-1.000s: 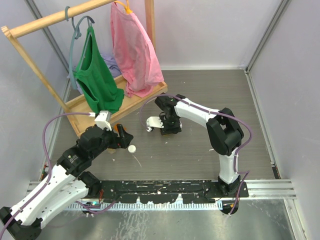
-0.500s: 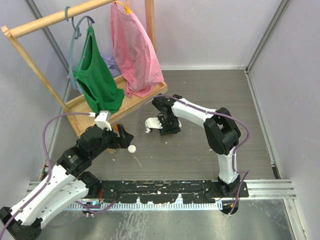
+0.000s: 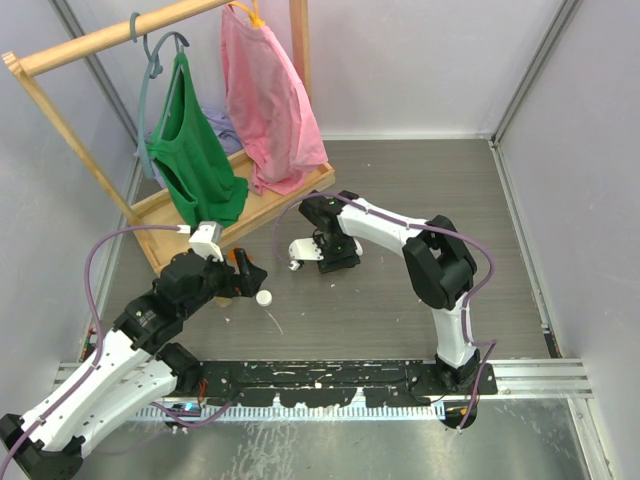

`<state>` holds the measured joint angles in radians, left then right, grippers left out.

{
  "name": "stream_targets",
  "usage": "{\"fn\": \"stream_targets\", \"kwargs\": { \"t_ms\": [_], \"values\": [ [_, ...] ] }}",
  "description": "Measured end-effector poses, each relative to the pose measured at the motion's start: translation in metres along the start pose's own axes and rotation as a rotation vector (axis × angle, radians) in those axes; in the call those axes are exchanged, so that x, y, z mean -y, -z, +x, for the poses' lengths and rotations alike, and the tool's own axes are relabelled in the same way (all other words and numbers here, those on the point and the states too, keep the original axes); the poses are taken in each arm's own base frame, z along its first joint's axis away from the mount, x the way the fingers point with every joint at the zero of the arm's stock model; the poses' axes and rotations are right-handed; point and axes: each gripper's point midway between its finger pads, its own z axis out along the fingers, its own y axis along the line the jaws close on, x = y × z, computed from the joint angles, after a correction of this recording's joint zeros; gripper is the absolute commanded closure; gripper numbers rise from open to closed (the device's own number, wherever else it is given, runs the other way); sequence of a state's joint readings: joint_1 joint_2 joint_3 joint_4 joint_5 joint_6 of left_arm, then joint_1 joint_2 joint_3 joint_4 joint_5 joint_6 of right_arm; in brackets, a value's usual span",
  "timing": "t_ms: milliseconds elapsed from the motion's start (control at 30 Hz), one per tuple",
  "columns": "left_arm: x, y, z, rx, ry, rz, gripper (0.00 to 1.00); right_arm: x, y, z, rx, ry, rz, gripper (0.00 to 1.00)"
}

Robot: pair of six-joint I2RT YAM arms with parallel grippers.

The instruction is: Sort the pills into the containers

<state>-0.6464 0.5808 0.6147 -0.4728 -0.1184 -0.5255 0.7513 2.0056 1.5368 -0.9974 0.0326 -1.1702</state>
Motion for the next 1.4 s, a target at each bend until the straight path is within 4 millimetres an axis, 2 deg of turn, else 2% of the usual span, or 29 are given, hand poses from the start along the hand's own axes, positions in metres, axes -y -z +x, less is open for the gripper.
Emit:
{"fn": "stream_targets", "kwargs": {
  "t_ms": [433,1400],
  "values": [
    [-0.0002,0.0016,0.0000,0.005,0.001,0.003,0.09,0.0038,0.0044,-0.0026,-0.005,-0.003,0.009,0.99],
    [-0.0004,0.0020,0.0009,0.005,0.005,0.004,0.08,-0.0023,0.0034,-0.0045,0.010,-0.018,-0.016,0.99]
  ]
}}
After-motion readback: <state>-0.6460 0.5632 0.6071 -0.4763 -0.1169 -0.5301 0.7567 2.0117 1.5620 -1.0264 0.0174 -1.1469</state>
